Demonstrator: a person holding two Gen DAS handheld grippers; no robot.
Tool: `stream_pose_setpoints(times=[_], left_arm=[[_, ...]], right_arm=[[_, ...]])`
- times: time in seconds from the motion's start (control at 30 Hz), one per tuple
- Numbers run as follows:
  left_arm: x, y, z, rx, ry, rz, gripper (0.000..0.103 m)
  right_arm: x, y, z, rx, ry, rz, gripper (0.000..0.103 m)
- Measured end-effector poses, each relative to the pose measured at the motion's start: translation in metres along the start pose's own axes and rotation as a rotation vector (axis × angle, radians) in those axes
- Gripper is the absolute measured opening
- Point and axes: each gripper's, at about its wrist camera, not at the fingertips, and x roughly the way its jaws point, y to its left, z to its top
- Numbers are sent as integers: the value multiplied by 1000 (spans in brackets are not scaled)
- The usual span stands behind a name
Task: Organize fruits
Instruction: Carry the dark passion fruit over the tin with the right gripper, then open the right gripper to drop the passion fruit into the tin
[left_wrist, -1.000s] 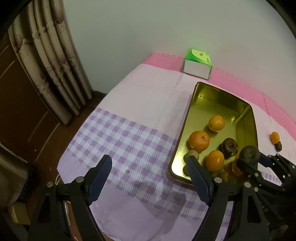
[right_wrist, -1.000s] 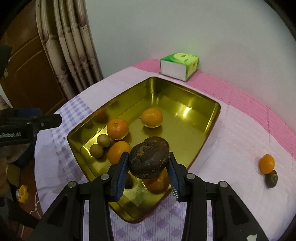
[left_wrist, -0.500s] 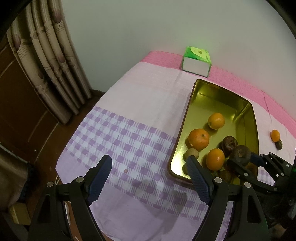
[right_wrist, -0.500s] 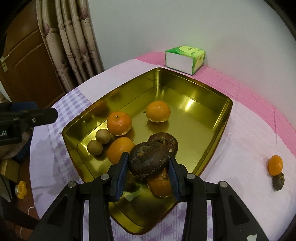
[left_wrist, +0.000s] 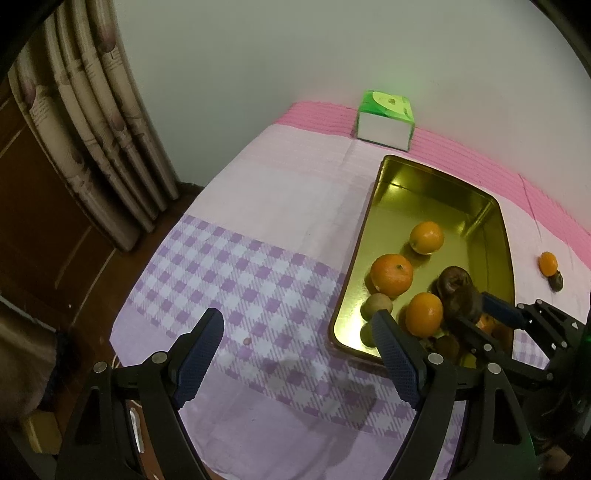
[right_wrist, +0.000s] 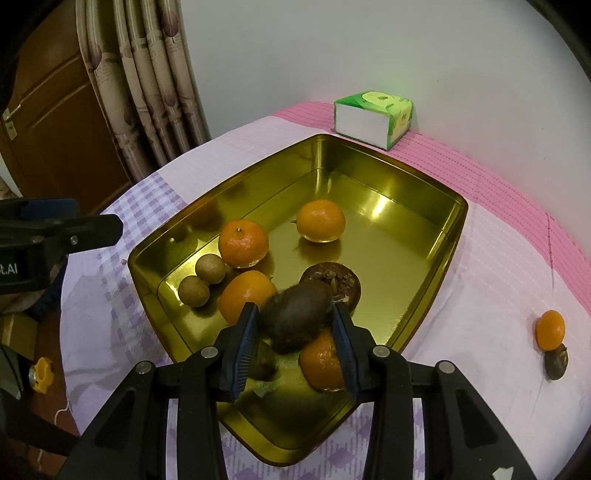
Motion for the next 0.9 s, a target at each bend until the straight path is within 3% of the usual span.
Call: stream_pose_setpoints(times=[0.5, 0.9], left_arm=[[-1, -2, 2, 24, -7, 0, 82], [0, -1, 1, 35, -5, 5, 82]], right_arm=[[-25, -11, 2, 46, -53, 3, 38], [-59, -91, -27, 194, -79, -144, 39]])
